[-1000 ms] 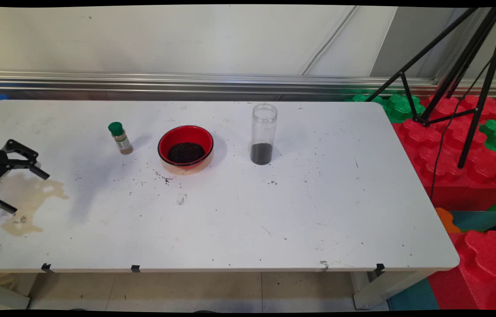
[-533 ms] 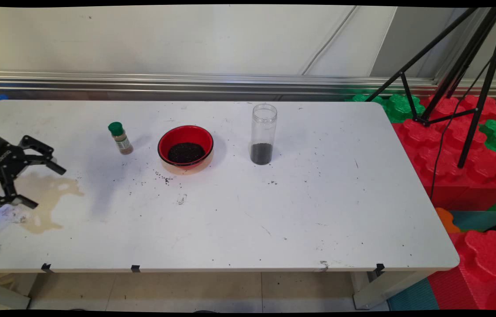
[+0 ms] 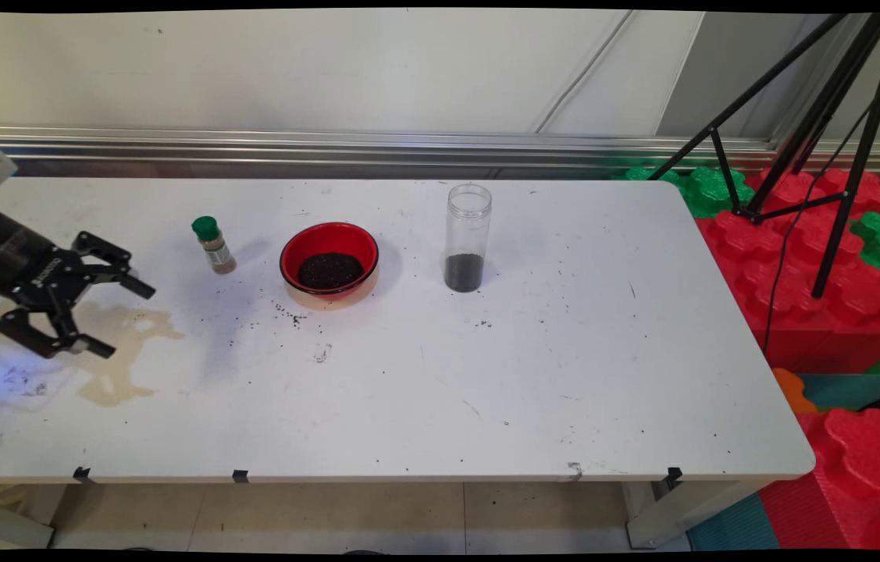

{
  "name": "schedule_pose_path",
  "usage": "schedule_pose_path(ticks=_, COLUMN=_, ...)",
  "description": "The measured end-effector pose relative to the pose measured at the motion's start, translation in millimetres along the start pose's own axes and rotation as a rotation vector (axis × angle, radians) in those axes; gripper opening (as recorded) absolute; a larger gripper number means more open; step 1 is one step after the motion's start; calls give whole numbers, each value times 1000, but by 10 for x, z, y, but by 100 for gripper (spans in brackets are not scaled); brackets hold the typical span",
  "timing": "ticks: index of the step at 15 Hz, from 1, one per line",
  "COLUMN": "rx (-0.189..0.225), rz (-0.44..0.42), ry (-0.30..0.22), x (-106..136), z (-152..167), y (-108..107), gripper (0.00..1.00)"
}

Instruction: Pick up the black seasoning powder from the table

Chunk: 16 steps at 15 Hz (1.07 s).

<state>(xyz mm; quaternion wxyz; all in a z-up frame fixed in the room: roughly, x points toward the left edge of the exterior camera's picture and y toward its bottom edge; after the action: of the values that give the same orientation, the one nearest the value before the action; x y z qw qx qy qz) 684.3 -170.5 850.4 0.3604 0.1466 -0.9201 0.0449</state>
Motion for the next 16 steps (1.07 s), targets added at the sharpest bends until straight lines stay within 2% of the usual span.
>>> schedule_pose_path(ticks=6, rx=42, rz=-27, ry=23, x=206, z=190, y=-68, gripper=100)
schedule_pose_path(ticks=16, rx=99, rz=-58, ry=43, x=406, z=396, y=-189, gripper=100)
